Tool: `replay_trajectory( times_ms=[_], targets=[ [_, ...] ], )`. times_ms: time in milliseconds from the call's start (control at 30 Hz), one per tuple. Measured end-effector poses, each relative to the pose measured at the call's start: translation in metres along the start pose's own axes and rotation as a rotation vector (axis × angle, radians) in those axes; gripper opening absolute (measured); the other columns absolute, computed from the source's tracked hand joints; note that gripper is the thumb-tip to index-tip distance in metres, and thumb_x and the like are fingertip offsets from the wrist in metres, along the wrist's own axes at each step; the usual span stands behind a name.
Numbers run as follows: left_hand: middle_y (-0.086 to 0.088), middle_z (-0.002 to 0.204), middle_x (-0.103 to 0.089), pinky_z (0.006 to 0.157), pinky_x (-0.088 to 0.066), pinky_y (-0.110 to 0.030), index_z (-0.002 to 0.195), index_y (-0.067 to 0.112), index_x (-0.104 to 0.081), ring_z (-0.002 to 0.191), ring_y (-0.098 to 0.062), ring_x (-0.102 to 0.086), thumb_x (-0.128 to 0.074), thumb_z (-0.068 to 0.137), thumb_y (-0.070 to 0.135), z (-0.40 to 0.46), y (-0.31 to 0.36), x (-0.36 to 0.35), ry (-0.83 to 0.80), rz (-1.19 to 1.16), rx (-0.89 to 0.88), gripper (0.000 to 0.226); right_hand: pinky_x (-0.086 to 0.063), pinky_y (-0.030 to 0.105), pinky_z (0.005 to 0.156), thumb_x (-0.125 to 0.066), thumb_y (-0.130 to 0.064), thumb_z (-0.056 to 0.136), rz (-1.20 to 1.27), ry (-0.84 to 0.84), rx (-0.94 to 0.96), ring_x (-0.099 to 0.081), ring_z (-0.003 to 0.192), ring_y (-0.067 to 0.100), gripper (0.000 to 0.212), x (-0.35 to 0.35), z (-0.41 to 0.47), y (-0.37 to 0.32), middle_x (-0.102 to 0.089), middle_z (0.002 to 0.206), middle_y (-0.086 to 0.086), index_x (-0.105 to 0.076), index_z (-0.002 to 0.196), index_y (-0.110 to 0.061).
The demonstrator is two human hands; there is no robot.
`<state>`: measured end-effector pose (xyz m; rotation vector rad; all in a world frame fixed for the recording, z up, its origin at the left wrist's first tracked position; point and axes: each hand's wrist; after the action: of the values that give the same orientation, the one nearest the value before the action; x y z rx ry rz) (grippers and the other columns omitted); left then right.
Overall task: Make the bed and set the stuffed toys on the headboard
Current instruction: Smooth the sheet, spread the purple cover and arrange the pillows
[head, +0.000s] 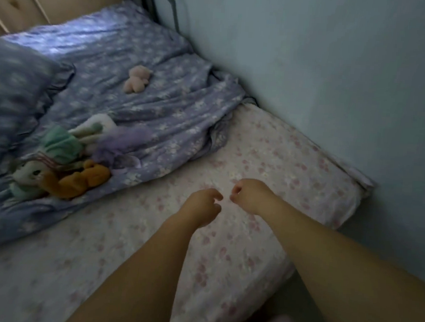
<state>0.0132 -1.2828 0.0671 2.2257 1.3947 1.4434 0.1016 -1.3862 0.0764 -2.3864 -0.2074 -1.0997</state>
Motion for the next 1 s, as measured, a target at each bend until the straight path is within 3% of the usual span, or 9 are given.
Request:
replay_trajectory(
  times_ms=[133, 300, 433, 633, 733, 867, 1000],
  targets=[
    [-0.007, 0.129, -0.057, 0.091, -0.045, -0.027, 0.124, 0.018, -0.058, 0.113, -0.022, -0.056, -0.049, 0.088, 0.010, -0.002, -0.023, 0.028, 0.096, -0.135, 0.040, 0.038, -0.045, 0.032, 0.089, -0.048, -0.027, 0.096, -0.023, -0.006, 0.068, -0.057, 0.108, 0.029, 0.033, 0.006, 0.008, -0.033, -0.061, 0.119, 0.014, -0.061, 0.118, -0.005],
    [-0.011, 0.123, -0.059, 0.091, -0.048, -0.035, 0.122, 0.014, -0.058, 0.107, -0.030, -0.058, -0.050, 0.088, 0.009, 0.022, -0.029, 0.043, 0.173, -0.364, 0.124, 0.035, -0.044, 0.032, 0.092, -0.050, -0.027, 0.095, -0.091, -0.040, 0.112, -0.056, 0.109, 0.029, 0.032, 0.020, 0.043, -0.044, -0.062, 0.117, 0.014, -0.063, 0.113, -0.004],
    [-0.010, 0.121, -0.058, 0.089, -0.047, -0.033, 0.123, 0.015, -0.057, 0.105, -0.027, -0.057, -0.050, 0.090, 0.012, 0.058, -0.016, 0.047, 0.217, -0.442, 0.192, 0.034, -0.044, 0.031, 0.082, -0.053, -0.024, 0.093, -0.070, -0.075, 0.137, -0.057, 0.107, 0.031, 0.022, 0.029, 0.098, -0.035, -0.061, 0.108, 0.013, -0.062, 0.104, -0.007],
    [-0.010, 0.126, -0.055, 0.089, -0.046, -0.031, 0.130, 0.015, -0.050, 0.106, -0.026, -0.056, -0.050, 0.093, 0.016, 0.129, 0.011, 0.043, 0.252, -0.490, 0.343, 0.036, -0.043, 0.030, 0.085, -0.046, -0.022, 0.096, -0.050, -0.150, 0.162, -0.052, 0.114, 0.031, 0.038, 0.028, 0.205, -0.012, -0.052, 0.132, 0.012, -0.049, 0.132, -0.012],
    [-0.007, 0.113, -0.056, 0.065, -0.045, -0.025, 0.129, 0.014, -0.050, 0.078, -0.015, -0.054, -0.050, 0.093, 0.015, 0.171, 0.018, 0.034, 0.262, -0.502, 0.396, 0.035, -0.041, 0.033, 0.097, -0.044, -0.023, 0.098, -0.031, -0.209, 0.193, -0.046, 0.125, 0.031, 0.046, 0.019, 0.264, 0.000, -0.042, 0.144, 0.010, -0.037, 0.142, -0.017],
    [-0.005, 0.117, -0.060, 0.073, -0.045, -0.025, 0.130, 0.015, -0.050, 0.087, -0.018, -0.056, -0.050, 0.092, 0.014, 0.213, 0.013, 0.014, 0.251, -0.483, 0.446, 0.038, -0.037, 0.042, 0.107, -0.044, -0.021, 0.098, 0.057, -0.311, 0.191, -0.034, 0.135, 0.033, 0.060, 0.000, 0.319, 0.008, -0.018, 0.157, 0.009, -0.018, 0.151, -0.028],
    [-0.005, 0.109, -0.056, 0.056, -0.041, -0.021, 0.130, 0.016, -0.050, 0.069, -0.011, -0.050, -0.050, 0.092, 0.012, 0.236, 0.011, -0.004, 0.230, -0.507, 0.485, 0.039, -0.034, 0.040, 0.110, -0.044, -0.019, 0.098, 0.196, -0.341, 0.140, -0.018, 0.144, 0.030, 0.061, -0.011, 0.356, 0.009, 0.004, 0.160, 0.006, -0.017, 0.150, -0.034]
  ],
)
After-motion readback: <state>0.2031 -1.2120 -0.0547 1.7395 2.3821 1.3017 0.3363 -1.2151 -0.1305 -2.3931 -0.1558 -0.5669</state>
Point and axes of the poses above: each hand's wrist, its own z-axis towards the middle knuckle, its own x-axis out of the back of the hand, y = z × x
